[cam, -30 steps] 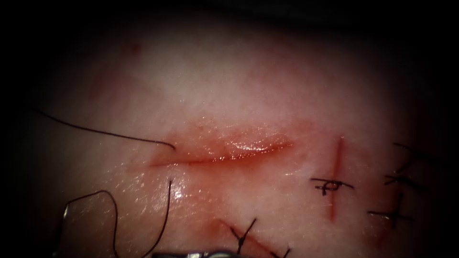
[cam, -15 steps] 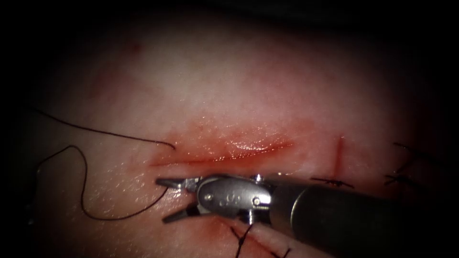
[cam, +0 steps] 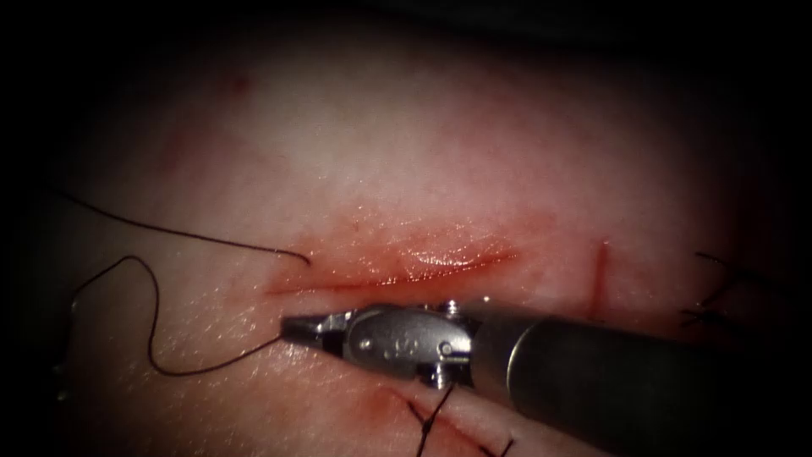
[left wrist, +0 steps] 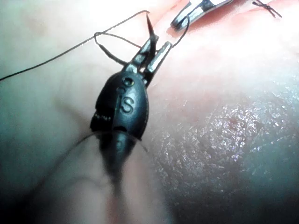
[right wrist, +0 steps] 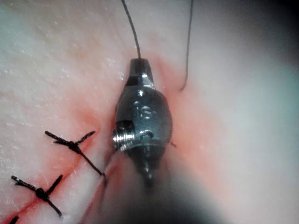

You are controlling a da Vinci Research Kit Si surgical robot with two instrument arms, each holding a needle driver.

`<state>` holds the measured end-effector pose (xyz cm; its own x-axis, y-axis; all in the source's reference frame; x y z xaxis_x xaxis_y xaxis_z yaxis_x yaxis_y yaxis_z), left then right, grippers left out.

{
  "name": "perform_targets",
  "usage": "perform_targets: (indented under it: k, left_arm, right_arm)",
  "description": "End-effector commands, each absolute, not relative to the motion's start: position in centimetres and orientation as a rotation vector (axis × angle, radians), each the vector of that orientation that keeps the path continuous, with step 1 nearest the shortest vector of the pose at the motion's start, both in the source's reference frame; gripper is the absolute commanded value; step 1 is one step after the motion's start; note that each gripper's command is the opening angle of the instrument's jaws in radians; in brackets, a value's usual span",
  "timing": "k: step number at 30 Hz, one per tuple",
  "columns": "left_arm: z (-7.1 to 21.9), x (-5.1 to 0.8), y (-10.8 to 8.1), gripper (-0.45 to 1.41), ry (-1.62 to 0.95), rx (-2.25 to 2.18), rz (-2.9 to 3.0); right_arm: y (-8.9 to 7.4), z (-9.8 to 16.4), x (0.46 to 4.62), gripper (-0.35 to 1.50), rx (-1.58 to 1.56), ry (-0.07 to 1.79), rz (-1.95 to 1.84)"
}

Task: Wound Closure
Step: Using the right jaws, pull the suture through the skin until a short tail remains.

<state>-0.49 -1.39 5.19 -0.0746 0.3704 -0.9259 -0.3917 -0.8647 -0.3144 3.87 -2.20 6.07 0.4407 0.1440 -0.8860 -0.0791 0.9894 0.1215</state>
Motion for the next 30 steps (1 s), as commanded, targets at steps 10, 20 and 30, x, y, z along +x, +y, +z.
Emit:
perform_targets:
  k: [10,20,30]
  left_arm:
    - [5.3,-0.55,-1.4,-0.45,0.02,-1.71,1.984]
    - [5.5,-0.69,-1.5,-0.45,0.031,-1.711,1.994]
    - [5.6,-0.41,-1.4,-0.45,0.025,-1.662,2.004]
  right_arm:
    - [-2.7,5.7,3.89,-0.35,0.137,1.123,0.133]
    - [-3.9,4.7,3.84,-0.35,0.301,1.186,0.052]
    - [-3.3,4.6,3.85,1.48,0.238,1.326,0.065]
